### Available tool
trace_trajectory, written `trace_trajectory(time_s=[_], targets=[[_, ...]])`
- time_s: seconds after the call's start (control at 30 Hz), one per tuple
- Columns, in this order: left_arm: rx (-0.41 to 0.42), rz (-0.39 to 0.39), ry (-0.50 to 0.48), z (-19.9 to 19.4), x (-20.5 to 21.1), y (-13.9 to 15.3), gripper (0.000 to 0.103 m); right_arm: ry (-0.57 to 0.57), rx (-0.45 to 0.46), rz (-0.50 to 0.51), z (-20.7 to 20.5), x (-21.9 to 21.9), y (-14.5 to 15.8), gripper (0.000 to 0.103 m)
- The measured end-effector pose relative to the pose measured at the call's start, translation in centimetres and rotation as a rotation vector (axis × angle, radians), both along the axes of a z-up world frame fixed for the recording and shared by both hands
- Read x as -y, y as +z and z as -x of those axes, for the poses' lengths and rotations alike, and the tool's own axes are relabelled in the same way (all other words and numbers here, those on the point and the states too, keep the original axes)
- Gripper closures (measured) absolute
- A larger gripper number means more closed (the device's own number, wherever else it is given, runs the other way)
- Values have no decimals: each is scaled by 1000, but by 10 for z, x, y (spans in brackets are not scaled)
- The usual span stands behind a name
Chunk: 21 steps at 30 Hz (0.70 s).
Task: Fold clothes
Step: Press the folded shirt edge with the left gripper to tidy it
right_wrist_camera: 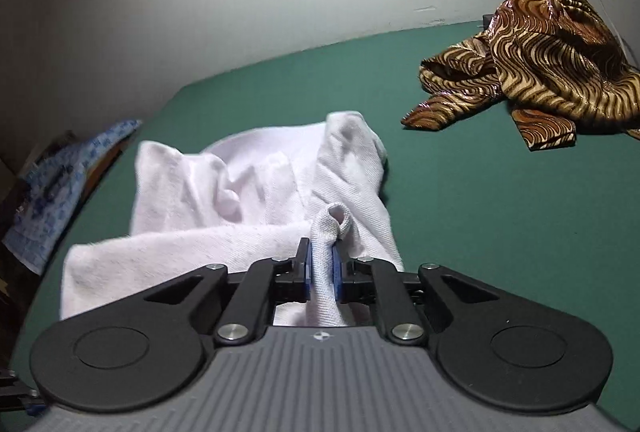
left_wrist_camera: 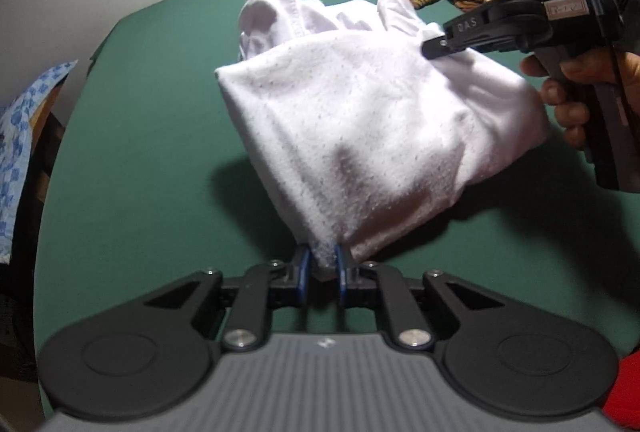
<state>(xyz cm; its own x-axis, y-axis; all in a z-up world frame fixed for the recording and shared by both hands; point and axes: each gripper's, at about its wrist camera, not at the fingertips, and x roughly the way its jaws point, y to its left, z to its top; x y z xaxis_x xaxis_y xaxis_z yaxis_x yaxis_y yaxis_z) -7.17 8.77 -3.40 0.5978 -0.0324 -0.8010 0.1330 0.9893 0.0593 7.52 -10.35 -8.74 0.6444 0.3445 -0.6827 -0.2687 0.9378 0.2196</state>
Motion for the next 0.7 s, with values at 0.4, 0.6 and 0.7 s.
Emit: trace_trajectory(time_s=[0.4, 0.6, 0.7], targets=[[176, -17, 3, -3, 3, 40, 59, 176, 29, -52, 76, 34, 33, 80], [28, -77, -77, -25, 30, -21, 64, 78, 22, 5, 78, 40, 15, 85], [37, -81, -86, -18, 24, -18, 64, 70, 45, 22, 83, 48, 23, 87]])
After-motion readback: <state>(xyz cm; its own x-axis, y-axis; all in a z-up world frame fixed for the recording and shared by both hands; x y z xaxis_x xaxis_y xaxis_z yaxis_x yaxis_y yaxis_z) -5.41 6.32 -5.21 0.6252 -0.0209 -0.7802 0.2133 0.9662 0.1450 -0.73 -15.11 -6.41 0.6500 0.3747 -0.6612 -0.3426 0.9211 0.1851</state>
